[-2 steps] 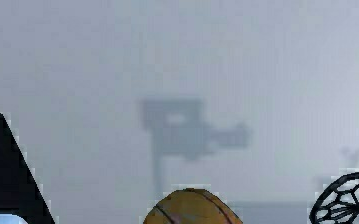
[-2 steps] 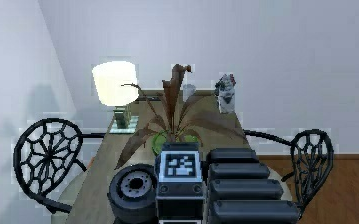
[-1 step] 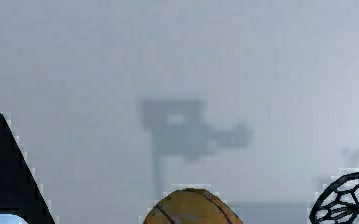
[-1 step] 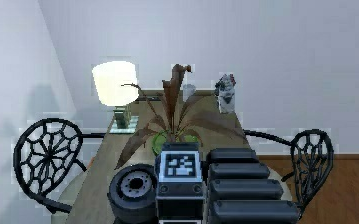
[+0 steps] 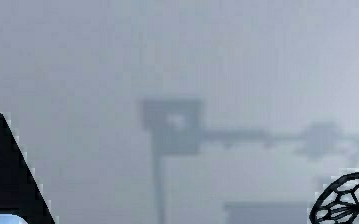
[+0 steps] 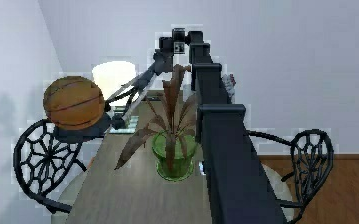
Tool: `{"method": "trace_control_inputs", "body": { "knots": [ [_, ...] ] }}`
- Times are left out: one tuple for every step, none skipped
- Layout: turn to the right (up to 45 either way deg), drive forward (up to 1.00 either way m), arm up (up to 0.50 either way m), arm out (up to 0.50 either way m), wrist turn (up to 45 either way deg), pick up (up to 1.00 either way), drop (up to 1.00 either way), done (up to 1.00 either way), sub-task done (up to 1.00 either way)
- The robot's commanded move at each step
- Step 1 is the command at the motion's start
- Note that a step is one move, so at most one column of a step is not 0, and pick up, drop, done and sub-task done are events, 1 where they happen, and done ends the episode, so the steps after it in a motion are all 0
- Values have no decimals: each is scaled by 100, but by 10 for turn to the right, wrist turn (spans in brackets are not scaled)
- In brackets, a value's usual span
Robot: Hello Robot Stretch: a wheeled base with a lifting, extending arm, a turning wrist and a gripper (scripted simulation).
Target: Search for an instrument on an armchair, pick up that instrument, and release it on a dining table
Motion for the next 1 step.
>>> {"method": "trace_control_inputs", "body": {
  "knots": [
    [0, 0, 0, 0, 450, 0, 0, 0, 0]
  ]
}}
